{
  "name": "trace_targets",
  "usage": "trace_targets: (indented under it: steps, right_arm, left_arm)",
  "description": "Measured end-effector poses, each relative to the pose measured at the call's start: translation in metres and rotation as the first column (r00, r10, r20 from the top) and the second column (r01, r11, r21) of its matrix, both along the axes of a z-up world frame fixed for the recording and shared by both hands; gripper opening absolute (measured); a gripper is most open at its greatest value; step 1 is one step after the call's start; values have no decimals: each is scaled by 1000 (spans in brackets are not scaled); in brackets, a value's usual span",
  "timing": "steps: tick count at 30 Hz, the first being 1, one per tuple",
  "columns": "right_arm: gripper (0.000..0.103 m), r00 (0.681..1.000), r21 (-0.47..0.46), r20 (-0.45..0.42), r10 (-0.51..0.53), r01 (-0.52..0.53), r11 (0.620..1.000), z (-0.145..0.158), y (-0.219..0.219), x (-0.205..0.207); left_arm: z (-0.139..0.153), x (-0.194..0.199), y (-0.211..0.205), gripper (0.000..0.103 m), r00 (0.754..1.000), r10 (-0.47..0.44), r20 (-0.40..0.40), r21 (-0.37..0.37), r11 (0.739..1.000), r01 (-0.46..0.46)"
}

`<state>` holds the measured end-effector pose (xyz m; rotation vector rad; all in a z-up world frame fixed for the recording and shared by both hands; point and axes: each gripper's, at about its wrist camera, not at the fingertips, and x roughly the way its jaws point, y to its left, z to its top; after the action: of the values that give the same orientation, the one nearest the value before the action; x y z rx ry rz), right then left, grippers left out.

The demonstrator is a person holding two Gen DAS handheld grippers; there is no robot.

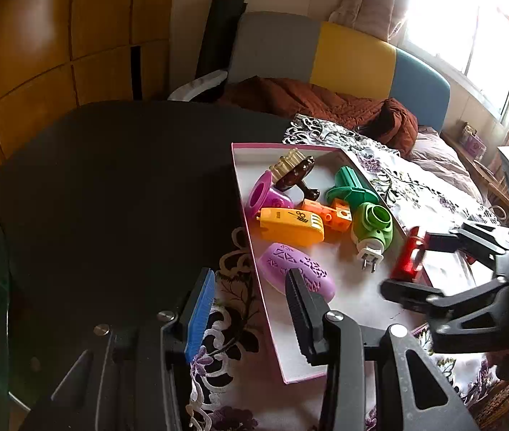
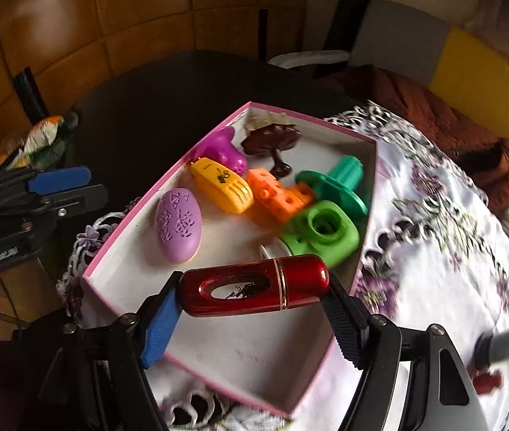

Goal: Organize rigid objects
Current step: 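Carry the red cylinder with the right gripper over the tray, then lower the red cylinder into the tray and open the right gripper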

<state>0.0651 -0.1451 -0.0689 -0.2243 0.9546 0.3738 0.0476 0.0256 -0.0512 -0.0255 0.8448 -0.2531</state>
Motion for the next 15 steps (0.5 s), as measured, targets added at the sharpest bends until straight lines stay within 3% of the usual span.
trace_targets:
  steps: [7, 15]
  right_arm:
    - [75, 996, -92, 0, 92, -91, 992, -10, 22, 14]
    - [77, 992, -236, 63, 113, -95, 967, -26, 43, 42]
  left_arm:
    - [-3, 2, 4, 41, 1000, 11, -11, -4, 1000, -11]
    - [-8, 3, 5, 41, 1000, 17, -27, -5, 1000, -17]
